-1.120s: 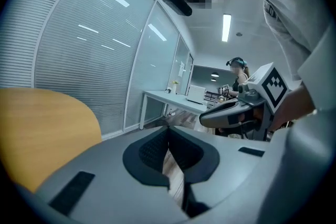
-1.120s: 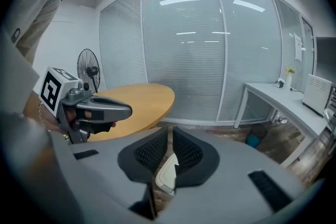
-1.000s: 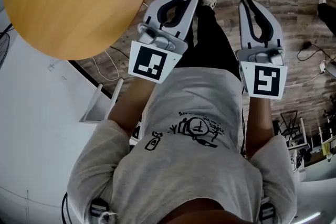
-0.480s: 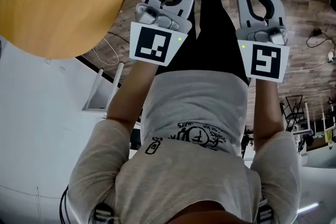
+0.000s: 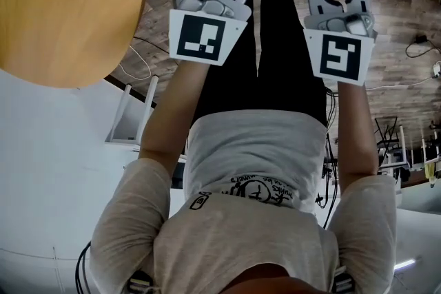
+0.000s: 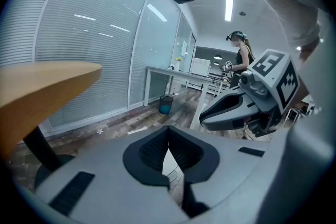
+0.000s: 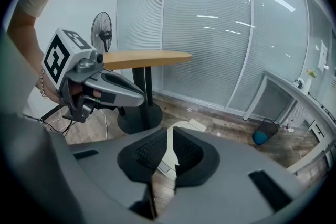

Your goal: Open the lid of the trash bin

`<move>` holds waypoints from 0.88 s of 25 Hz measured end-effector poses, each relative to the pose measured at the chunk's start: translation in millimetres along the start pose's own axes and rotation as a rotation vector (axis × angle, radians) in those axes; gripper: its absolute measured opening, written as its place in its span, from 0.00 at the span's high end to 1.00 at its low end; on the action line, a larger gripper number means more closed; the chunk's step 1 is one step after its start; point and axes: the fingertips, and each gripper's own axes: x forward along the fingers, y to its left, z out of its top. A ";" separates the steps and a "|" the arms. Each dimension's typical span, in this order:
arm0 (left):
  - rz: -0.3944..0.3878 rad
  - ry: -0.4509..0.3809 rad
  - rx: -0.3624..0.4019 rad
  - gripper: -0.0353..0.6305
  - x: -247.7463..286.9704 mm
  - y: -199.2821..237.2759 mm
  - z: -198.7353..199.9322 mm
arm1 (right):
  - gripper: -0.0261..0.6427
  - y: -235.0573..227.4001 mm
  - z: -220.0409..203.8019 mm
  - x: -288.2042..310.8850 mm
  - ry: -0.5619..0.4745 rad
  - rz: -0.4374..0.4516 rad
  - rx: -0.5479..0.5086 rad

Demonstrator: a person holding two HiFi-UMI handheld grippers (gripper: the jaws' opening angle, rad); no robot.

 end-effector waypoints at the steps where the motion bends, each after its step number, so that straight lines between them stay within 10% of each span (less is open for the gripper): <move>1: -0.001 -0.001 0.007 0.92 2.9 0.0 -4.6 | 0.90 1.3 -4.3 4.7 0.004 0.000 -0.010; 22: -0.041 0.108 0.019 0.92 50.0 5.2 -114.9 | 0.90 25.7 -82.6 88.4 0.103 0.031 -0.179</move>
